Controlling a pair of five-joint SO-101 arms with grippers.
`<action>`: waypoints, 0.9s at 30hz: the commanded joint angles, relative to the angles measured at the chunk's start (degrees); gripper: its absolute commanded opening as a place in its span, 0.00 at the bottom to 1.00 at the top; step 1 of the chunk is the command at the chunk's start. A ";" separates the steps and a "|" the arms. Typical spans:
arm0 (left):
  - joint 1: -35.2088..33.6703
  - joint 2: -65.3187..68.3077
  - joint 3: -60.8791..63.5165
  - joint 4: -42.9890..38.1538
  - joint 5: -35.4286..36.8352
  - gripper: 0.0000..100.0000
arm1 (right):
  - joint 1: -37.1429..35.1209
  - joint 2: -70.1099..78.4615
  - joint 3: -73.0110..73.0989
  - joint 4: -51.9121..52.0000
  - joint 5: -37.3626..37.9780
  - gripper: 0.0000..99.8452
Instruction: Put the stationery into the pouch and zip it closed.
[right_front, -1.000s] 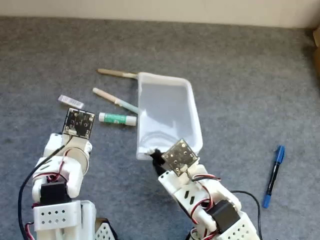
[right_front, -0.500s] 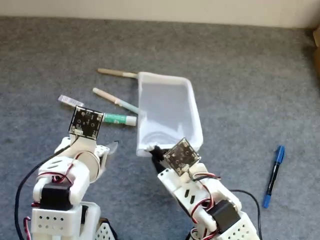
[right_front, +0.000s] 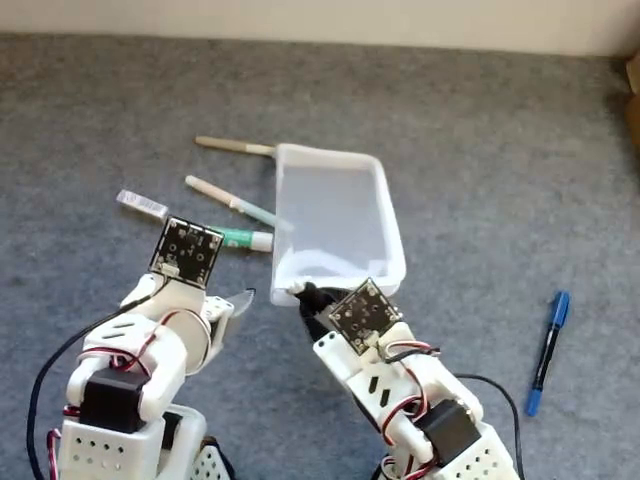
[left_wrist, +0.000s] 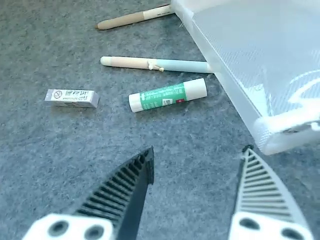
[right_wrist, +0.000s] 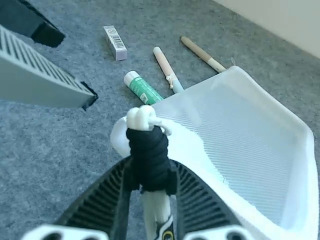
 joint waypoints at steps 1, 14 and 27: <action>4.53 -0.22 -1.45 0.00 2.73 0.27 | 0.48 -1.01 -1.27 -1.54 0.79 0.00; 7.96 -0.22 6.81 -10.20 3.08 0.26 | 0.48 -1.01 -1.19 -1.54 0.79 0.00; 8.04 -0.13 14.64 -22.77 6.24 0.26 | 0.40 -1.01 -1.27 -1.19 0.79 0.00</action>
